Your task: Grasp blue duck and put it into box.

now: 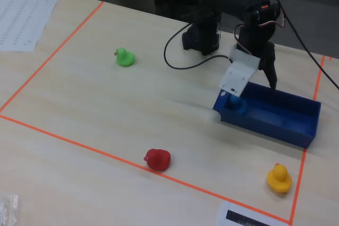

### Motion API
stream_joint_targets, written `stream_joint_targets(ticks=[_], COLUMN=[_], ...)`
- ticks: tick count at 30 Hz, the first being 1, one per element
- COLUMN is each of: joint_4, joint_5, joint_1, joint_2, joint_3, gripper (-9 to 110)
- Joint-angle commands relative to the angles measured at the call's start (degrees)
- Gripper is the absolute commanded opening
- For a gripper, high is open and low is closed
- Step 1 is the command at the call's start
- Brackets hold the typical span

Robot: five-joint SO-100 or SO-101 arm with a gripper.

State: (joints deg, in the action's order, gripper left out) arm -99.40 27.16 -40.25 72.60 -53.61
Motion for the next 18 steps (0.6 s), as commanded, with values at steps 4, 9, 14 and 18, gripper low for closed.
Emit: stream_joint_targets(ticks=[4, 9, 14, 18], joint_4=[16.8, 39.8, 50.9, 48.3], joint_5=[11.1, 26.9, 35.2, 37.2], joint_1=[16.5, 36.3, 51.2, 53.3], joint_2=[35.0, 68.3, 94.4, 106.8], joint_3=[-33.8, -72.9, -101.3, -112.4], gripper=[0, 0, 0, 0])
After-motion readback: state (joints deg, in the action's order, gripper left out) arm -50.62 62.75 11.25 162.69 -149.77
